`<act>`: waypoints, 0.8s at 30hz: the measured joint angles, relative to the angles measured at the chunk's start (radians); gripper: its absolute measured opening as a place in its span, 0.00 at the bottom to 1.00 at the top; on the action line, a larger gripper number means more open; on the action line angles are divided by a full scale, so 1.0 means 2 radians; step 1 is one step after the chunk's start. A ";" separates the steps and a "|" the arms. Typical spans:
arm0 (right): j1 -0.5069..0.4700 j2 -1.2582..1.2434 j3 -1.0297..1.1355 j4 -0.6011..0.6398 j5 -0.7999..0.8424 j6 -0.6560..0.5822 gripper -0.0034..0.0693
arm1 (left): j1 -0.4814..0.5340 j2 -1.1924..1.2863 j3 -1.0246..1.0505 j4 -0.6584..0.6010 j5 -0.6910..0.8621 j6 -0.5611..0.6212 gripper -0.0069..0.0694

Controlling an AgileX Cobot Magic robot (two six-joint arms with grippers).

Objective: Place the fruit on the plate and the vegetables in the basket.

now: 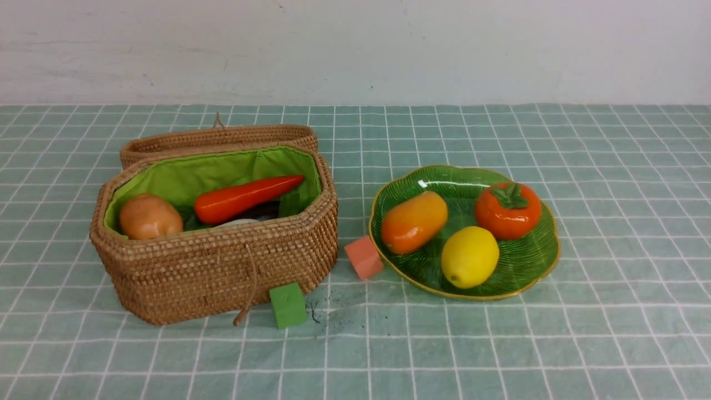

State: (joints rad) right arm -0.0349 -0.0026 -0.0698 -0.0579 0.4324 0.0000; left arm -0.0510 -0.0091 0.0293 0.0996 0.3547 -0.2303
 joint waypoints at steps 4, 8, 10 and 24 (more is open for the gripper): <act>-0.007 -0.004 0.041 0.010 -0.014 0.030 0.04 | 0.000 0.000 0.000 0.000 0.001 0.000 0.40; -0.007 -0.004 0.043 0.010 -0.023 0.032 0.04 | 0.000 0.000 0.000 0.000 0.002 0.000 0.40; -0.007 -0.004 0.043 0.010 -0.023 0.033 0.05 | 0.000 0.000 0.000 0.000 0.002 0.000 0.40; -0.007 -0.004 0.043 0.010 -0.023 0.036 0.06 | 0.000 0.000 0.001 0.000 0.002 0.000 0.40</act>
State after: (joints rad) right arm -0.0492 -0.0110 0.0154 -0.0379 0.3857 0.0714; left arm -0.0510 -0.0091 0.0305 0.0996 0.3597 -0.2303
